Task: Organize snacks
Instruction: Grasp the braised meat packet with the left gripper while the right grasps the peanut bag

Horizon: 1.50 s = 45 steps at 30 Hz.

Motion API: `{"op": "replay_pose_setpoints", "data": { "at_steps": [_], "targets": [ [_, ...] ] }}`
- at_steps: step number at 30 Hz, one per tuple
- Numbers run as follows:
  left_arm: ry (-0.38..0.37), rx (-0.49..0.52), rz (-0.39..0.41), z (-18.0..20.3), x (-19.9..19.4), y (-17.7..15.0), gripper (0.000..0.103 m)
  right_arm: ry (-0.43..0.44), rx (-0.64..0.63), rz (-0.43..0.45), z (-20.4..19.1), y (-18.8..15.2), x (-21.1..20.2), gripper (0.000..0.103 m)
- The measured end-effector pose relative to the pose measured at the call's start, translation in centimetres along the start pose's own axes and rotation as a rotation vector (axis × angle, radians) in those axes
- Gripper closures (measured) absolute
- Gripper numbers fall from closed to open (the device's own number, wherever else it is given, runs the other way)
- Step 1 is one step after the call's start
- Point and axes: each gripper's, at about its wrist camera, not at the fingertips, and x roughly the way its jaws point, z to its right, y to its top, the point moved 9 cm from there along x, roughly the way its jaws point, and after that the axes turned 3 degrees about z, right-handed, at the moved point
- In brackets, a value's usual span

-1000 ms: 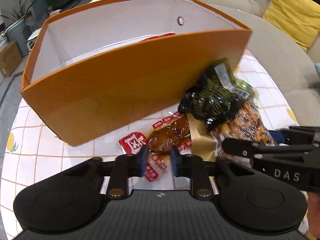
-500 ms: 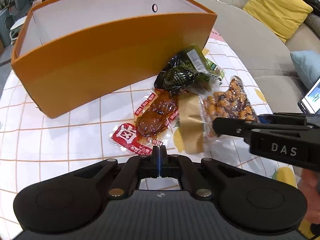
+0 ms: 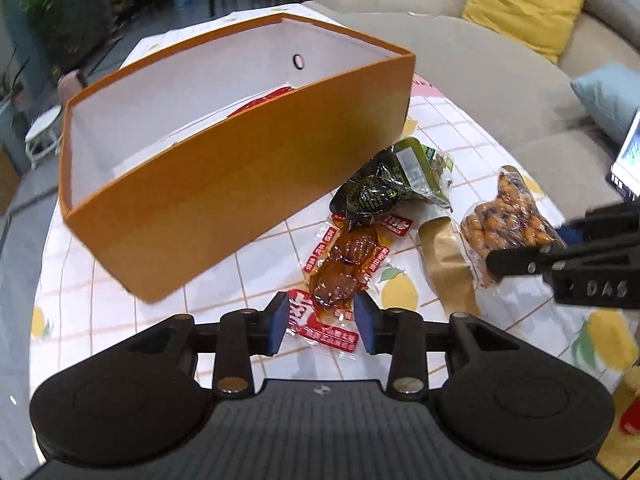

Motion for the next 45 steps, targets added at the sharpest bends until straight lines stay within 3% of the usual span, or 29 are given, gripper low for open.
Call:
{"op": "replay_pose_setpoints", "data": {
  "at_steps": [11,15,23,27,31,33,36,41,45],
  "targets": [
    [-0.044,0.161,-0.026,-0.2,2.6,0.5,0.04,0.056,0.007,0.013,-1.0,0.9,1.0,0.072],
    [-0.085,0.175,-0.05,0.1,3.8,0.7,0.038,0.078,0.042,0.005,-1.1,1.1,1.7,0.067],
    [-0.146,0.186,-0.083,0.9,5.1,0.7,0.034,0.096,0.137,-0.002,-0.2,1.5,2.9,0.067],
    [-0.133,0.236,-0.087,1.3,5.7,0.4,0.033,0.103,0.167,-0.011,0.1,1.5,3.4,0.067],
    [-0.153,0.178,-0.11,0.9,6.2,0.7,0.038,0.099,0.162,-0.005,0.2,1.5,3.5,0.068],
    [-0.164,0.184,-0.111,1.3,6.0,0.7,0.049,0.1,0.17,-0.007,0.3,1.5,3.6,0.068],
    [-0.129,0.204,-0.098,2.0,5.8,0.6,0.052,0.106,0.163,-0.004,0.2,1.5,3.4,0.072],
    [-0.108,0.073,-0.097,1.4,5.0,0.2,0.053,0.106,0.144,0.003,0.1,1.4,3.1,0.073],
    [-0.144,-0.034,-0.105,1.3,3.9,-0.1,0.053,0.12,0.149,0.002,0.1,1.4,2.7,0.074]
  ]
}}
